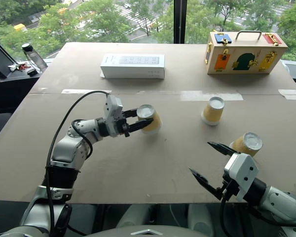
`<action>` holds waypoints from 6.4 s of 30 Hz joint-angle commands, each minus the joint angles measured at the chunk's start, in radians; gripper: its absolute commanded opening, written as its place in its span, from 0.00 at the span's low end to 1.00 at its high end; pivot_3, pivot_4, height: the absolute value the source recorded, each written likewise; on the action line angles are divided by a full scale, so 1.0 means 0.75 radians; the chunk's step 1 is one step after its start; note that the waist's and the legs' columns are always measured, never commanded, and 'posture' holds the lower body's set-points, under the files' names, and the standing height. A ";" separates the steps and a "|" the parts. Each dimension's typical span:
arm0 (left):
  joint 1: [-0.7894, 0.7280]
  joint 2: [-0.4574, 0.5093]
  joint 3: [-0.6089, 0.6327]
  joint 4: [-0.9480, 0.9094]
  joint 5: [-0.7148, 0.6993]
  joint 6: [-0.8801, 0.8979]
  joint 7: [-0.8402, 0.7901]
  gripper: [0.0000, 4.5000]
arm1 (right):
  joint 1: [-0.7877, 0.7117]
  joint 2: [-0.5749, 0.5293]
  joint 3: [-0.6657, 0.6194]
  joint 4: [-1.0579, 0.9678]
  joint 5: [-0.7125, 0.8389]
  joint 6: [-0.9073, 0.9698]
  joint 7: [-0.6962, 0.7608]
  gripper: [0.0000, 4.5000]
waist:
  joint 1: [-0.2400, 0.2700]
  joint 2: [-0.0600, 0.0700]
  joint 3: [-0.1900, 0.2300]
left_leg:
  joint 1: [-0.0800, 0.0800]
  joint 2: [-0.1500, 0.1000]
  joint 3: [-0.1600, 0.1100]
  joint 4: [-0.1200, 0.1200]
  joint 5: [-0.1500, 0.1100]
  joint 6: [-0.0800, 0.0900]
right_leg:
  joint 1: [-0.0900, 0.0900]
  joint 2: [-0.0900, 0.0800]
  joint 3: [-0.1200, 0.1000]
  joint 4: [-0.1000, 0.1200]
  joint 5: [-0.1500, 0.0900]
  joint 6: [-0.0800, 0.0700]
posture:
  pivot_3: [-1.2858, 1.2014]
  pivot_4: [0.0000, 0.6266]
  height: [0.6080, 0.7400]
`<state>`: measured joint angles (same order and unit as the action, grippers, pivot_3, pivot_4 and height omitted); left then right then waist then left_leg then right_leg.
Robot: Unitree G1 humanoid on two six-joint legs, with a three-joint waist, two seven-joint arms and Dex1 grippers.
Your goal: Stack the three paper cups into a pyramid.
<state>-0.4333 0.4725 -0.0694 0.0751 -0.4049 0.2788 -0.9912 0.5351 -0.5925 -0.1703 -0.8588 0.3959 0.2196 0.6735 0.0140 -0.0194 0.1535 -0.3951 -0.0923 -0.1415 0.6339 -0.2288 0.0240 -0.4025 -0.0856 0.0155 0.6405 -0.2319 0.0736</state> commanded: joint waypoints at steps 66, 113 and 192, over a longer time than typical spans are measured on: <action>0.607 0.269 0.287 -0.676 -0.409 0.092 -0.285 1.00 | -0.335 -0.027 -0.323 0.097 0.347 0.544 -0.132 0.46 | -0.005 0.005 0.002 | 0.001 0.003 0.007 0.000 -0.001 0.002 | -0.001 -0.003 0.007 0.000 -0.003 -0.006 | 0.52 0.24 1.00; 1.108 0.209 0.632 -0.756 -0.478 -0.076 -0.164 1.00 | -1.124 0.128 0.375 0.493 -0.022 0.585 -0.133 0.99 | -0.005 0.003 0.002 | -0.004 0.006 0.009 -0.001 -0.002 0.000 | -0.009 0.000 0.007 -0.001 -0.002 -0.007 | 0.52 0.24 1.00; 1.276 0.076 0.816 -0.791 -0.714 -0.106 -0.214 1.00 | -1.723 0.026 0.449 0.586 0.208 0.957 0.041 0.49 | -0.033 0.006 0.006 | -0.005 0.009 0.011 -0.004 -0.003 0.001 | -0.010 -0.001 0.009 -0.004 -0.001 -0.009 | 0.52 0.24 1.00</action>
<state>0.5158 0.5280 0.5214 -0.4914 -0.9277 0.2124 -1.1510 -0.7433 -0.5709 0.1809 -0.3823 0.5504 0.9386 0.6983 -0.0108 -0.0147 0.1584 -0.3986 -0.0859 -0.1330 0.6306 -0.2306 0.0244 -0.4104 -0.0862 0.0219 0.6375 -0.2327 0.0671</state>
